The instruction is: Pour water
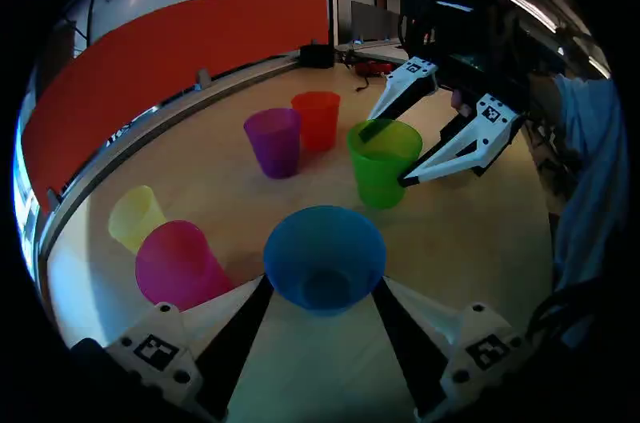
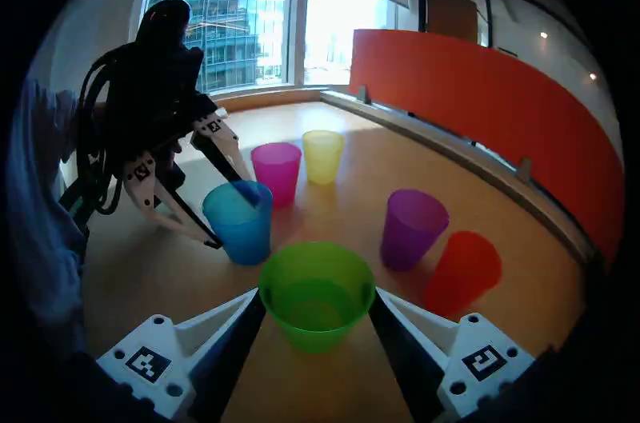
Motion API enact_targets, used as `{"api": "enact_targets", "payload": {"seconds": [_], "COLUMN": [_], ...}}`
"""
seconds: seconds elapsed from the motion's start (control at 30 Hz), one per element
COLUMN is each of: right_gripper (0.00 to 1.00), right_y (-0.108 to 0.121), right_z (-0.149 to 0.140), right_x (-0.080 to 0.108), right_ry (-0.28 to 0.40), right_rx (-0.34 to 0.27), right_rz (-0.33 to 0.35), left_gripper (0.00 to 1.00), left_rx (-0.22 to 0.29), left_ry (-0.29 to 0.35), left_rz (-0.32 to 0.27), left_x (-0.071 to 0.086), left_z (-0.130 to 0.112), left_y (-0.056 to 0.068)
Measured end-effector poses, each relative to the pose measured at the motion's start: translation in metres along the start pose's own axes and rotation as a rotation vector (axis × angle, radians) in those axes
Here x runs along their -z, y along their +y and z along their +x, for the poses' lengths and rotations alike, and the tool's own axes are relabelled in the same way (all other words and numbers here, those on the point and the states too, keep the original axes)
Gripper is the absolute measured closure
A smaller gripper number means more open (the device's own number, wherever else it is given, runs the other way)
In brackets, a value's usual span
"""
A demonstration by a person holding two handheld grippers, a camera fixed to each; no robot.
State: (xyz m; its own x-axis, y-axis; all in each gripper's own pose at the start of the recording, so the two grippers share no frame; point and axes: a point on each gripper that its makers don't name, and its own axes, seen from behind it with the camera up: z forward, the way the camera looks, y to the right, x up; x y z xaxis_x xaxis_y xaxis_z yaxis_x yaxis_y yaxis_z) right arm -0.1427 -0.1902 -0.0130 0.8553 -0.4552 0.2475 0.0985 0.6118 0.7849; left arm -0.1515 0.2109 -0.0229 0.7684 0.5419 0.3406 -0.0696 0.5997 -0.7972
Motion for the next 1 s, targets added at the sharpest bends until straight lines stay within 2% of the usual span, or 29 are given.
{"api": "enact_targets", "payload": {"seconds": [0.63, 0.83, 1.0], "right_gripper": [0.09, 0.01, 0.00], "right_y": [0.001, 0.001, 0.002], "right_z": [-0.012, -0.011, -0.013], "right_x": [-0.001, 0.002, 0.008], "right_ry": [-0.009, -0.002, -0.005], "right_rx": [0.002, -0.010, -0.025], "right_rz": [-0.008, -0.016, -0.020], "left_gripper": [0.11, 0.11, 0.09], "left_rx": [0.015, 0.017, 0.033], "left_ry": [-0.022, -0.029, -0.029], "left_rz": [0.006, 0.013, 0.027], "left_x": [0.009, 0.014, 0.020], "left_z": [-0.021, -0.027, -0.029], "left_y": [0.001, 0.002, 0.001]}}
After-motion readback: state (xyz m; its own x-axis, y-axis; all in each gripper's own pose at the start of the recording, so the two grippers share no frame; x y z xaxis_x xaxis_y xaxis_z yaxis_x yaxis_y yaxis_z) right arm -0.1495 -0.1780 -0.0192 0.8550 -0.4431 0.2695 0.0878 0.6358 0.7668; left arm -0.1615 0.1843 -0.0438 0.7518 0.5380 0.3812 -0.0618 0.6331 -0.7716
